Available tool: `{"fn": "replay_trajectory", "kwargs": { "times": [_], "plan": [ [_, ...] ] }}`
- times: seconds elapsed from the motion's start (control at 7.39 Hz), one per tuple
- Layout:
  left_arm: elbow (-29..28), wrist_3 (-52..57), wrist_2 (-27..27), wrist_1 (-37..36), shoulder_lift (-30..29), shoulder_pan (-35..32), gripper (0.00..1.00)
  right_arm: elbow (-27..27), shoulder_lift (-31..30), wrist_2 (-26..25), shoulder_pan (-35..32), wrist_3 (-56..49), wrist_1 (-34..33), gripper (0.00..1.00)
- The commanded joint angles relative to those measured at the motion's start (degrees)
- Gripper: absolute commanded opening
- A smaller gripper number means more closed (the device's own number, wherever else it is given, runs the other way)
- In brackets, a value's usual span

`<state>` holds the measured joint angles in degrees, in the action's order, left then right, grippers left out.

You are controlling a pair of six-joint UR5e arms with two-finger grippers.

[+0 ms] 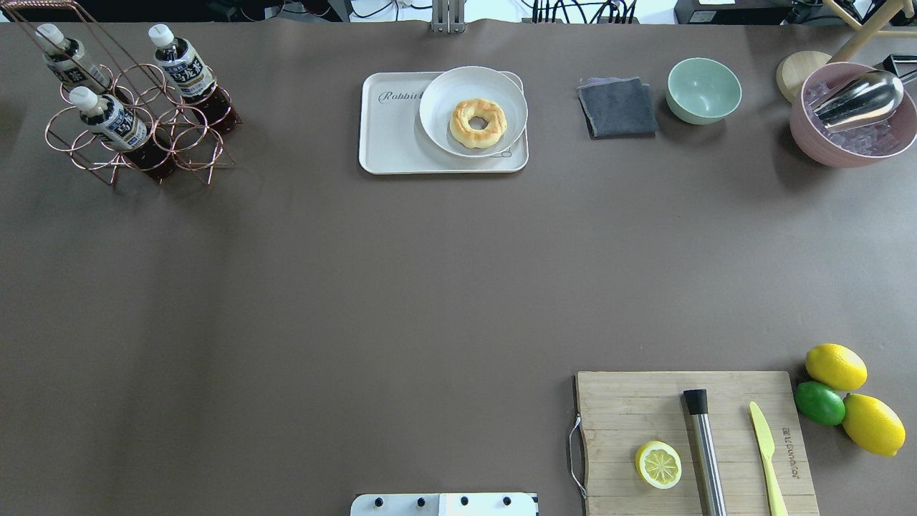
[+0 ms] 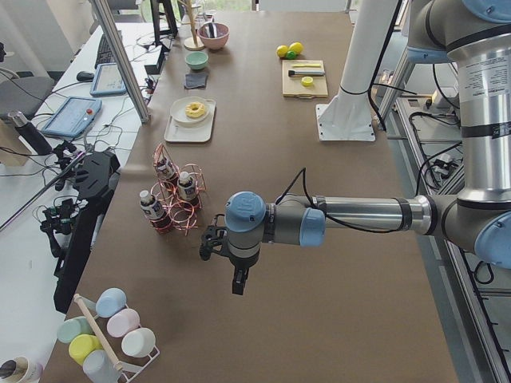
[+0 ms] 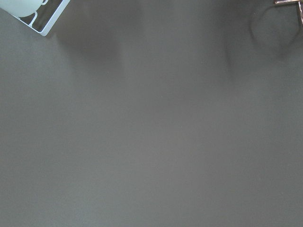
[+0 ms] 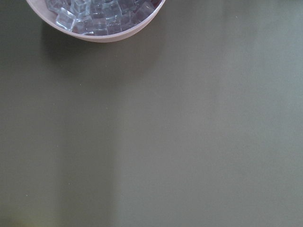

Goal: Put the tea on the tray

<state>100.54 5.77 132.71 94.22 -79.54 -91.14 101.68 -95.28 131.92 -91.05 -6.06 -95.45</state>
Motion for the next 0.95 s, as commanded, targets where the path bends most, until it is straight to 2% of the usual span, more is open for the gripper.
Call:
{"fn": "replay_trajectory", "kwargs": {
  "times": [0.0, 0.81],
  "plan": [
    [0.27, 0.20, 0.00, 0.00, 0.00, 0.00, 0.98, 0.01, -0.08, 0.00, 0.00, 0.00, 0.00, 1.00],
    [-0.35, -0.15, -0.09, -0.43, -0.27, -0.18, 0.98, 0.97, -0.16, 0.70, -0.87, -0.62, 0.35, 1.00]
  ]
}}
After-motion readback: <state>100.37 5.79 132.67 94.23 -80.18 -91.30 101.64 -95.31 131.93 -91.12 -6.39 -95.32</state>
